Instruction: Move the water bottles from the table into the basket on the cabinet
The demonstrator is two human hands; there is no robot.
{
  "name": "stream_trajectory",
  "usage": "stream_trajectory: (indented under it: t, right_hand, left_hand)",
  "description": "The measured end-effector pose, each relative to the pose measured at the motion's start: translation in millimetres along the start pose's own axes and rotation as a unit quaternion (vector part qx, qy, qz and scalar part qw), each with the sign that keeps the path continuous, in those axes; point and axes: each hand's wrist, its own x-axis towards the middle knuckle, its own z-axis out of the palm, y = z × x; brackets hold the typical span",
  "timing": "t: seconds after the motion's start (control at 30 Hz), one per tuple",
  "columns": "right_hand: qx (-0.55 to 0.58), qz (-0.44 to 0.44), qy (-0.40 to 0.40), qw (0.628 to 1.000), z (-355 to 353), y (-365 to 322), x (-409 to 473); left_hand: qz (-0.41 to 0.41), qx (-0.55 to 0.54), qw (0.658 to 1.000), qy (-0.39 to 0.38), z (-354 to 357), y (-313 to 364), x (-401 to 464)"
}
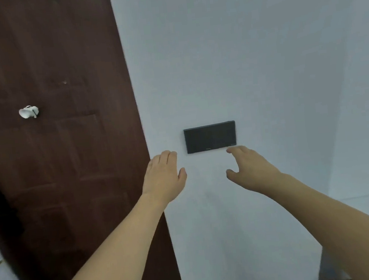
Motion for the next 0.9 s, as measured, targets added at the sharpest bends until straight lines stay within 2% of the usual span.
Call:
stream_trajectory:
  t: [0.13, 0.27, 0.4, 0.67, 0.9]
  right_hand:
    - [0.01, -0.007, -0.005, 1.0, -33, 77, -27]
    - [0.005, -0.01, -0.036, 0.999, -62, 136, -53]
    - [0.002, -0.011, -0.028, 1.0, -91, 174, -61]
    - [-0.009, -0.001, -0.025, 1.0, -127, 247, -75]
    - [0.01, -0.014, -0.012, 1.0, -168, 358, -88]
  left_hand:
    - [-0.036, -0.017, 0.999, 0.005, 6, 87, -7]
    - [-0.03, -0.018, 0.999, -0.006, 6, 166, -14]
    - [-0.012, -0.002, 1.0, 0.012, -4, 213, -6]
    - [-0.008, -0.01, 1.0, -0.003, 8, 298, 20]
    - [-0.011, 0.018, 1.0, -0.001, 24, 412, 38]
